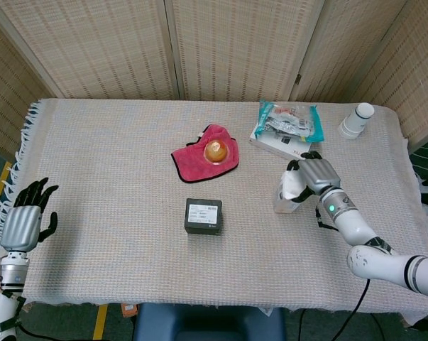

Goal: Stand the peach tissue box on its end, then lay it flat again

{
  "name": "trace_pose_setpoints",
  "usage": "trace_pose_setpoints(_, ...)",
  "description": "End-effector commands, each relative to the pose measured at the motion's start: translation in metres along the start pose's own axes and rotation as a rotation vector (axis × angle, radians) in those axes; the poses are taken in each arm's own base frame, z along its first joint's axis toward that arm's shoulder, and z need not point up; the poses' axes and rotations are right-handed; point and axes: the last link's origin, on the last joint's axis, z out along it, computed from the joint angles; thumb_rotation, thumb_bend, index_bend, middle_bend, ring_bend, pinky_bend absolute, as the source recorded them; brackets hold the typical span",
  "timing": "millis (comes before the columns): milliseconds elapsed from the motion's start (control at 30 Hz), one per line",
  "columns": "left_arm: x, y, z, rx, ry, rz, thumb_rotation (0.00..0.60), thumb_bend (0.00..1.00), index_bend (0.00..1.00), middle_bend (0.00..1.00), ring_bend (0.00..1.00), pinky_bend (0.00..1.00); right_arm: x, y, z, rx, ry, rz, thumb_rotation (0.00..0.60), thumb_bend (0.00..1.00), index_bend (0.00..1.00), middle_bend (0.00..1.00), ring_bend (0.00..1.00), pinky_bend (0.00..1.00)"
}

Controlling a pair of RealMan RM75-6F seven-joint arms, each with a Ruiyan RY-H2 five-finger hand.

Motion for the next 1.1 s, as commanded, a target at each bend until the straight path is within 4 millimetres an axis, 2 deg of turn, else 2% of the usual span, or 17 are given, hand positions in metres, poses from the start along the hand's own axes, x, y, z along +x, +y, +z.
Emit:
trace_pose_setpoints(33, 0.0, 0.0, 0.0, 0.001, 0.001, 0.0, 0.6, 0.55, 0.17, 0.0, 0.0, 0.11, 0.003, 0.004, 0.001, 0.059, 0.086, 0.151, 0.6, 0.12, 0.41, 0.39, 0.25, 0.0)
trace_pose_setpoints(167, -0.001, 0.001, 0.0, -0.002, -0.001, 0.001, 0.6, 0.55, 0.17, 0.0, 0.0, 0.11, -0.006, 0.024, 0.005, 0.16, 0.22, 0.409, 0.6, 0.12, 0.42, 0.39, 0.26, 0.0)
trace_pose_setpoints(300, -0.001, 0.001, 0.0, -0.003, -0.002, 0.004, 0.6, 0.55, 0.17, 0.0, 0.0, 0.11, -0.033, 0.048, 0.018, 0.226, 0.312, 0.62, 0.6, 0.17, 0.42, 0.39, 0.27, 0.0)
trace_pose_setpoints(367, -0.001, 0.001, 0.0, -0.001, -0.003, 0.005, 0.6, 0.55, 0.17, 0.0, 0.0, 0.11, -0.048, 0.058, 0.027, 0.241, 0.326, 0.717, 0.6, 0.18, 0.42, 0.39, 0.27, 0.0)
trace_pose_setpoints(467, -0.001, -0.001, 0.001, 0.006, -0.001, 0.005, 0.6, 0.55, 0.17, 0.0, 0.0, 0.11, -0.064, 0.067, 0.039, 0.255, 0.277, 0.766, 0.6, 0.19, 0.42, 0.39, 0.27, 0.0)
trace_pose_setpoints(567, -0.001, -0.002, 0.002, 0.011, -0.001, 0.006, 0.6, 0.55, 0.17, 0.0, 0.0, 0.11, -0.071, 0.068, 0.05, 0.273, 0.257, 0.771, 0.6, 0.2, 0.41, 0.39, 0.27, 0.0)
trace_pose_setpoints(767, -0.001, -0.003, 0.002, 0.015, -0.002, 0.01, 0.6, 0.55, 0.17, 0.0, 0.0, 0.11, -0.082, 0.056, 0.066, 0.32, 0.196, 0.866, 0.6, 0.23, 0.41, 0.39, 0.27, 0.0)
trace_pose_setpoints(1100, -0.001, -0.004, 0.003, 0.018, -0.001, 0.009, 0.6, 0.55, 0.17, 0.0, 0.0, 0.11, -0.088, 0.053, 0.074, 0.333, 0.147, 0.859, 0.6, 0.23, 0.42, 0.39, 0.27, 0.0)
